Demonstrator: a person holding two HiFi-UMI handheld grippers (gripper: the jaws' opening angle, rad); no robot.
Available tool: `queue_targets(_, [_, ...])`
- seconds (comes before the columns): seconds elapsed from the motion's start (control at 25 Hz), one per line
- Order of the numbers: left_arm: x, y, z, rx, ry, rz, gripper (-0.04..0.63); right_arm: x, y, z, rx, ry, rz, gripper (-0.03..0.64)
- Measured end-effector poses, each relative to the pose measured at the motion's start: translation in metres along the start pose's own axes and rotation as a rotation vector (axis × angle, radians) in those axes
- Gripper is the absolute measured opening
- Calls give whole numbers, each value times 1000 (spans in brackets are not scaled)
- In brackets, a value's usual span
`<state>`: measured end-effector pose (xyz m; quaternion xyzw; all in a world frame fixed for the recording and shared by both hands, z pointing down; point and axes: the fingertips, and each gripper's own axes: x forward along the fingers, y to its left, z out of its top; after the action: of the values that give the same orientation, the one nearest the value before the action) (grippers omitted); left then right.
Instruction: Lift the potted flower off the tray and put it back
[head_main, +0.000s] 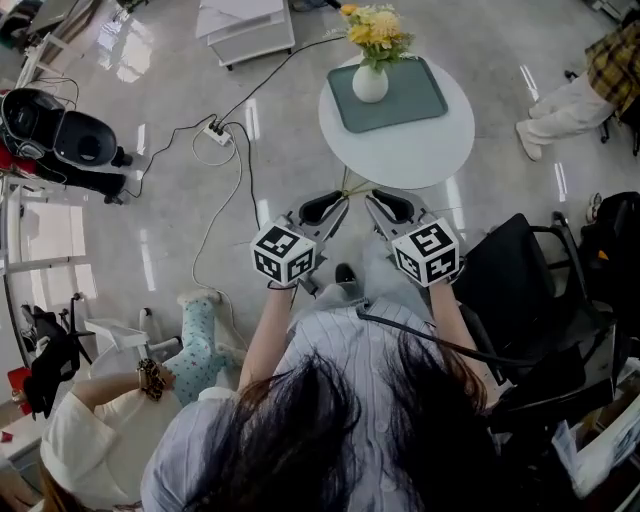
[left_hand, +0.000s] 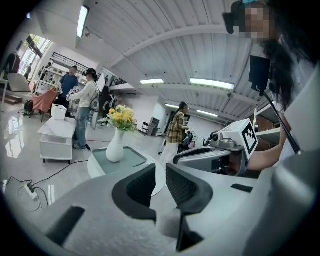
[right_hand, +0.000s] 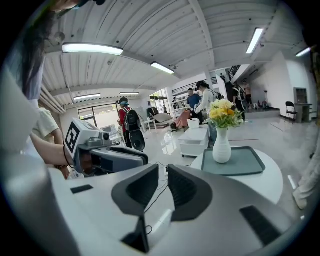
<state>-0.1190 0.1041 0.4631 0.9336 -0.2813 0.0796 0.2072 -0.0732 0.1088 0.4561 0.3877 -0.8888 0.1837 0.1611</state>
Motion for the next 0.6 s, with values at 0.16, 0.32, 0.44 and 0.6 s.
queue_targets(0.16, [-12,-10,-9,-1,-7,-18,75,-9,17,-12,10,-1,-21,75])
queue_targets(0.32, [-23,-25,-15,10,5,-38,72,-21,33,-17,10,-4,-36,74])
queue_targets(0.44, [-27,-33,-18,17,10,-51,69,-27,40,-19,0,-8,-46,69])
queue_targets(0.6, [-29,-42,-22,23,15,-61,61,-33,46,-21,-8,-17,-39,61])
